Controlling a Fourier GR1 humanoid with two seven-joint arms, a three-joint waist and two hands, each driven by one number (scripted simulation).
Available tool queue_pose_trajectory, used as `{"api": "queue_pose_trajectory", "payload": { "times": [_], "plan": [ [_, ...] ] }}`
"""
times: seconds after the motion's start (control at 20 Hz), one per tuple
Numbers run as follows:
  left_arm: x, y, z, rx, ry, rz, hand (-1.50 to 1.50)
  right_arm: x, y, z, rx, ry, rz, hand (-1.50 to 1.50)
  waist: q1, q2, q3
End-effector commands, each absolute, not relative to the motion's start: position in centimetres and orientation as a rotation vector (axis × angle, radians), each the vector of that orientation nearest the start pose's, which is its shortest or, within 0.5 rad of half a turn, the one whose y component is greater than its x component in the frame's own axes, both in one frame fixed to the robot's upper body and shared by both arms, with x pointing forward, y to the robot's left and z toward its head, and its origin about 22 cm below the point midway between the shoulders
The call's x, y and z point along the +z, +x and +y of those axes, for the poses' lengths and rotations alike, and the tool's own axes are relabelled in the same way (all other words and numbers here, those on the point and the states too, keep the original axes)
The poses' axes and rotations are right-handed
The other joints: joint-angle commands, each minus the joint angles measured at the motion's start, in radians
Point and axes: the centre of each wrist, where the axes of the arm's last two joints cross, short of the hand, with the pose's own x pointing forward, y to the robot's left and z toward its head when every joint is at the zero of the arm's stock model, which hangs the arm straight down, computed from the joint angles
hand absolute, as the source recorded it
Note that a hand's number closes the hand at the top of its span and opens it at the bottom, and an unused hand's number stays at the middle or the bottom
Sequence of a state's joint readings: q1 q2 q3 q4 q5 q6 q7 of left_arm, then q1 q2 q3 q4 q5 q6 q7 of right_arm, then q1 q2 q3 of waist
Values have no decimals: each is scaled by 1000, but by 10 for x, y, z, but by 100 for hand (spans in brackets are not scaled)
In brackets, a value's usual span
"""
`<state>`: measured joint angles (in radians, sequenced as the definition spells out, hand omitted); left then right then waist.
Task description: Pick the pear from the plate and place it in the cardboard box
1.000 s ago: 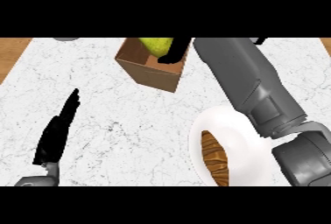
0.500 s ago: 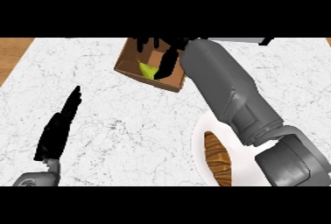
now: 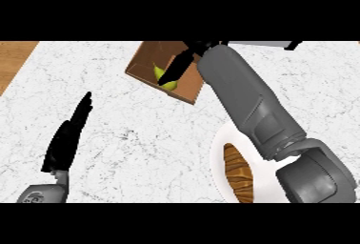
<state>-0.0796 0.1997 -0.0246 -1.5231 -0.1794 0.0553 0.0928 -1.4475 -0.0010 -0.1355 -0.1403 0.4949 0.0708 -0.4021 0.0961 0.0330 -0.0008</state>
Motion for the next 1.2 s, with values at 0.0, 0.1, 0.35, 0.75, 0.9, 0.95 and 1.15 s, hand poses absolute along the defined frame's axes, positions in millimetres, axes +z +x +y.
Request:
{"api": "queue_pose_trajectory", "payload": {
  "times": [0.0, 0.1, 0.35, 0.75, 0.9, 0.95, 1.15],
  "plan": [
    [20, 262, 253, -259, 306, -1506, 0, 170, 467, -65, 765, 101, -1850, -150, -8, 3, 1],
    [20, 263, 268, -253, 337, -1502, 0, 178, 467, -61, 663, 154, -1842, -150, -14, -1, 0],
    [24, 261, 260, -263, 324, -1516, 0, 190, 482, -123, 461, 212, -1862, -150, -1, 10, 2],
    [29, 266, 264, -271, 318, -1529, 0, 205, 487, -215, 257, 86, -1846, -150, 14, 22, 2],
    [19, 259, 263, -276, 306, -1535, 0, 202, 482, -264, 241, 65, -1873, -150, 24, 32, 4],
    [23, 259, 264, -278, 306, -1534, 0, 213, 480, -282, 246, 62, -1870, -150, 26, 31, 4],
    [22, 262, 252, -289, 295, -1549, 0, 216, 474, -306, 305, 63, -1886, -150, 38, 44, 5]
  ]
}}
